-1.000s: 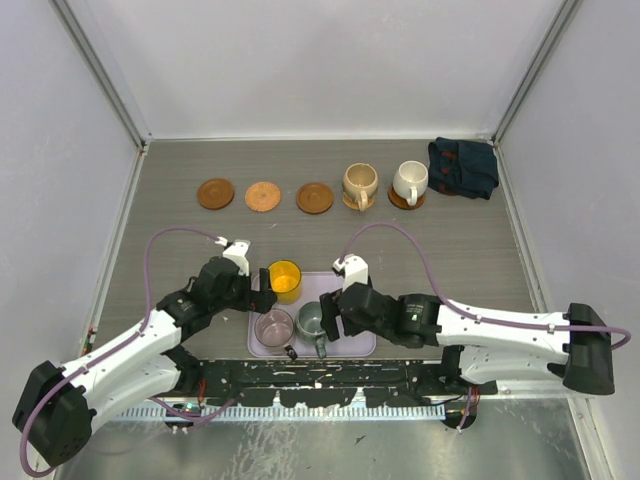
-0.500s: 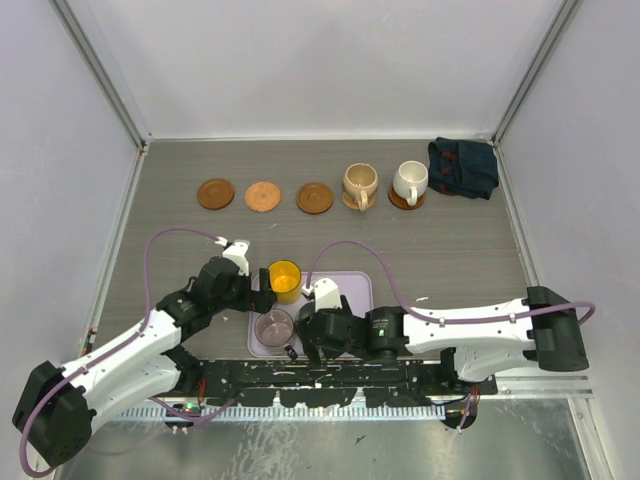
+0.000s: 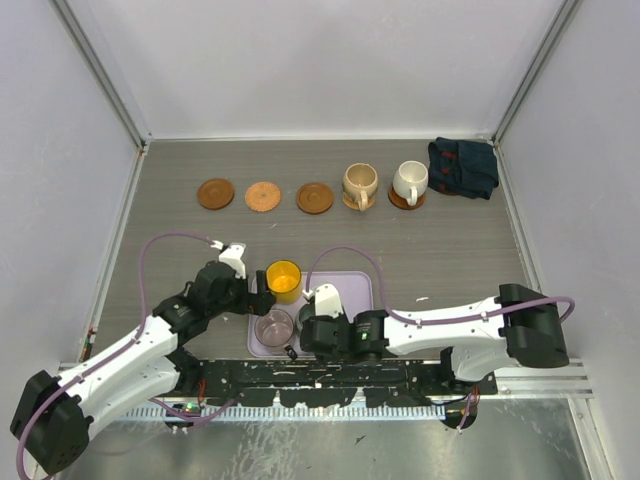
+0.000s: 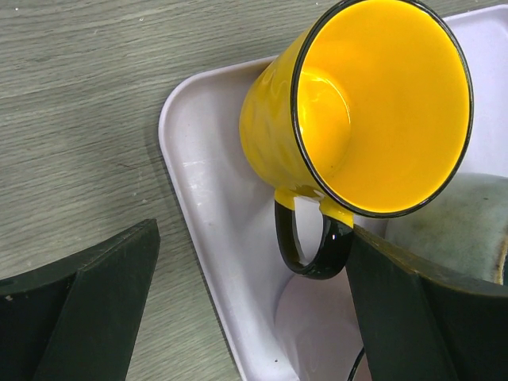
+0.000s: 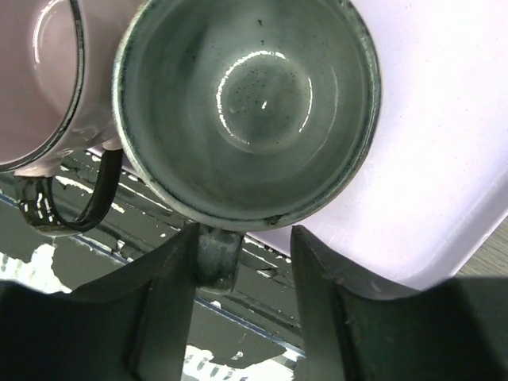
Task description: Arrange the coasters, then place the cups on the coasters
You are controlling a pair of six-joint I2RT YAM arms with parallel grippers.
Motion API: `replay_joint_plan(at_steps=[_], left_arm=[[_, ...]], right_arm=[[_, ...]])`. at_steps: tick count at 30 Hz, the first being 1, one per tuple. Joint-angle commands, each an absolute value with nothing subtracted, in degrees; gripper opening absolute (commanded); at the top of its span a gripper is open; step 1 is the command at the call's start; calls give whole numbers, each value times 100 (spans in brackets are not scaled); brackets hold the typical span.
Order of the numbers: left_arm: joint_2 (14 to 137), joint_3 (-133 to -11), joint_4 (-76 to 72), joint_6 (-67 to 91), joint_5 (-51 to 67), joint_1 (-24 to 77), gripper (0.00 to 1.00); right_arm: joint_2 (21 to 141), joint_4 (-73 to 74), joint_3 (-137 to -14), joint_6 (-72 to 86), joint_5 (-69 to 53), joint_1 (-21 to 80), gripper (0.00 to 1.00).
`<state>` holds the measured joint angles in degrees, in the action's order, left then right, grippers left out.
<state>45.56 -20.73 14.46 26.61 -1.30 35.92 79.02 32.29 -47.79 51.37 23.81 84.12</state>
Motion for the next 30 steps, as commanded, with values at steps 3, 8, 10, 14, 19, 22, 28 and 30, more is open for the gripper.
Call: replay_joint_plan(at_steps=[3, 8, 10, 14, 19, 22, 28, 30], left_arm=[[4386, -2011, 1302, 2760, -117, 3565, 98], [4411, -2013, 1280, 2752, -115, 3556, 98], [4437, -2013, 1260, 2751, -102, 3561, 98], [4496, -2012, 1201, 2751, -72, 3565, 98], [4541, -2013, 1148, 2759, -43, 3567, 98], [4553, -2033, 1125, 2747, -32, 3564, 98], [4268, -2092, 1196, 2678, 14, 3560, 98], [4100, -2148, 1294, 2637, 33, 3562, 98]], right_arm=[[8131, 3341, -4963, 5359, 2783, 8440, 48], [8391, 3393, -5050, 5367, 2805, 8444, 39], [8427, 3393, -5070, 5357, 2796, 8438, 35], [8404, 3398, -5063, 5362, 2837, 8439, 7], [8335, 3463, -5075, 5360, 2940, 8446, 1], [8262, 3604, -5142, 5400, 3200, 8466, 1], [8180, 4169, -5619, 5404, 4137, 8475, 1], [8203, 4345, -5860, 5348, 4466, 8468, 1]])
